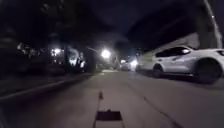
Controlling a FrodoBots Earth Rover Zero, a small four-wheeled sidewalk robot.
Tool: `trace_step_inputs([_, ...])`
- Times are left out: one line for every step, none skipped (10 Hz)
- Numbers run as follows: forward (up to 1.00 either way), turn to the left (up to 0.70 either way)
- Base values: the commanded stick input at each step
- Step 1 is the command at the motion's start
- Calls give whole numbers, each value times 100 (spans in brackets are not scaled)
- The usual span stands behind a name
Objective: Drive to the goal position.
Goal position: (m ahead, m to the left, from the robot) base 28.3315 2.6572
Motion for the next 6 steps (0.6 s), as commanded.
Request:
trace_step_inputs([70,0])
trace_step_inputs([70,0])
trace_step_inputs([70,0])
trace_step_inputs([70,0])
trace_step_inputs([70,0])
trace_step_inputs([70,0])
